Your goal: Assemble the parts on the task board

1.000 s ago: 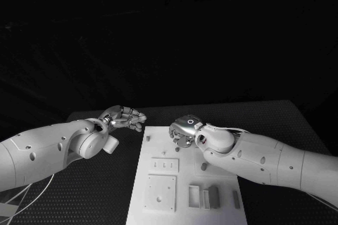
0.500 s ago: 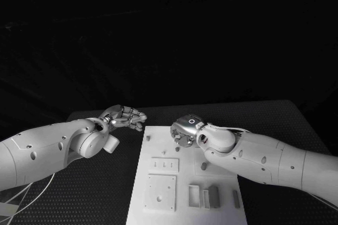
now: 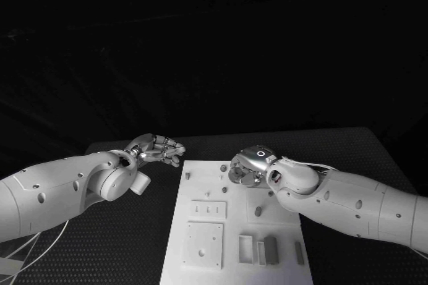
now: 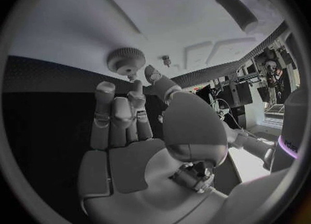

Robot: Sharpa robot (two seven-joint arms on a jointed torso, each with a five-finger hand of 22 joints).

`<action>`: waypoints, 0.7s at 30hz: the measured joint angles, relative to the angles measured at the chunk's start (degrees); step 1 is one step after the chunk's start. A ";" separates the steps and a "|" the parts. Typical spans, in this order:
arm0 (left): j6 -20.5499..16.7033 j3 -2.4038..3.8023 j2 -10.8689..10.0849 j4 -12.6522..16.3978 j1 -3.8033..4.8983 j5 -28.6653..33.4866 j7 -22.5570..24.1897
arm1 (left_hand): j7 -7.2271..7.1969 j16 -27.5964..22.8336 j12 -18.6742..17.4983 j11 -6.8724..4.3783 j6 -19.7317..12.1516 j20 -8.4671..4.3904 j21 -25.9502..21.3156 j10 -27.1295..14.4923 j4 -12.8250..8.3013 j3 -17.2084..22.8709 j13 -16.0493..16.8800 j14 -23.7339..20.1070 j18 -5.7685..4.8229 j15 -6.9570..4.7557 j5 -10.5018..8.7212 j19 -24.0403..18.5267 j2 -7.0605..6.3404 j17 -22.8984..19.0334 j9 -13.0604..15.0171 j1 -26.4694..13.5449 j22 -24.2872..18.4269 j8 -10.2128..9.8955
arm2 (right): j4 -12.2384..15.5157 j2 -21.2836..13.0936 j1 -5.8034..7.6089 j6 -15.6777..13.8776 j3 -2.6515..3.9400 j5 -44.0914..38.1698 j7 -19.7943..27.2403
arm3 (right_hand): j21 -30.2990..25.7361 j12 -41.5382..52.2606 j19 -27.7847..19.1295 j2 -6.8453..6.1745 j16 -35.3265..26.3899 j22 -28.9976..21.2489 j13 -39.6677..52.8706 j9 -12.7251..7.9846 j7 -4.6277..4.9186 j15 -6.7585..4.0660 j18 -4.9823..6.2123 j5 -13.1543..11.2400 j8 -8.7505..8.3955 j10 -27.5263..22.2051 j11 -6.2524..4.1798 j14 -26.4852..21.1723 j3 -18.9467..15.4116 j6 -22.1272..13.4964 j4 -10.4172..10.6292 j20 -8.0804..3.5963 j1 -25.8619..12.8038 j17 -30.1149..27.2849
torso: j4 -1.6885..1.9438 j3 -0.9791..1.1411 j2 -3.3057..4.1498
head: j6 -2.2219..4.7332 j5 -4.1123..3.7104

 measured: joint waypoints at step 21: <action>0.00 0.00 0.13 -0.07 0.00 0.00 -0.01 | 0.00 0.00 0.00 0.00 0.00 0.00 0.00 0.00 0.00 0.00 -0.02 0.20 -0.44 -0.20 0.00 0.00 0.00 0.04 -0.01 0.00 -0.01 0.00 | -3.15 0.38 0.08 -0.24 0.37 5.19 0.42 | -1.11 -0.29 0.52 -6.74 -0.38 -0.37 -0.34 -1.75 1.30 2.68 -0.61 0.00 -3.63 -1.63 2.83 -0.88 4.13 -5.57 7.01 0.12 -3.11 0.53 | 0.11 0.03 0.01 | 0.12 -0.23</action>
